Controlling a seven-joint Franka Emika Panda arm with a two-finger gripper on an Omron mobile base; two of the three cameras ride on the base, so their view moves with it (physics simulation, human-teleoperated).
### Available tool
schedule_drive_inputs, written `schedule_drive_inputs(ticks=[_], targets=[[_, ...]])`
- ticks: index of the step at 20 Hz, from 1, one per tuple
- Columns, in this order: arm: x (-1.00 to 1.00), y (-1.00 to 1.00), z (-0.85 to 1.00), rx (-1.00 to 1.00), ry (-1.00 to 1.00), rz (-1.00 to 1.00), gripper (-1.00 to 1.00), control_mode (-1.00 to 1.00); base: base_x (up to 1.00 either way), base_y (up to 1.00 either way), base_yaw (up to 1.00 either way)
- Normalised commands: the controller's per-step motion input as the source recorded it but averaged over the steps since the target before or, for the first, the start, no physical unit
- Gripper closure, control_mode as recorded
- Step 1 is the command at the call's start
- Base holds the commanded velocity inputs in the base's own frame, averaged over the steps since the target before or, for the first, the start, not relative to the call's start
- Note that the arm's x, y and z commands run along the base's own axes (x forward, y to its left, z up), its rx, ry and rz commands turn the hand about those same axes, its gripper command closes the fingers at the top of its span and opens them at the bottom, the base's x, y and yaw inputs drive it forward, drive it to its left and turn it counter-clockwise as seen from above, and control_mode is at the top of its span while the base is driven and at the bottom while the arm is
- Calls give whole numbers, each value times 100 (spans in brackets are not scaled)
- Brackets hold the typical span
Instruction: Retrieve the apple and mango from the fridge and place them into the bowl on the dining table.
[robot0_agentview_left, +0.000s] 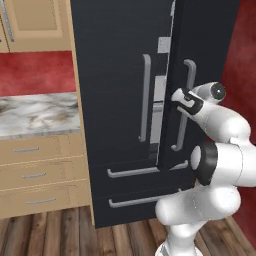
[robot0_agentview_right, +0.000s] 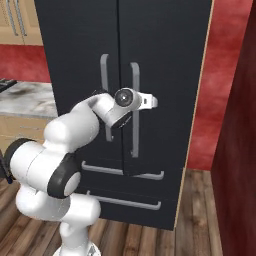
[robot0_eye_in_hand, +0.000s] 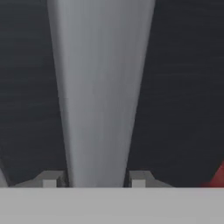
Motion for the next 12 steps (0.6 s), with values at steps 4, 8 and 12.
schedule_drive_inputs(ticks=[4, 8, 12], targets=[[-100, -100, 24, 4, 1, -3, 100, -100, 0, 0, 0], [-91, -80, 21, 1, 2, -3, -100, -100, 0, 0, 0], [-83, -9, 46, 0, 5, -3, -100, -100, 0, 0, 0]])
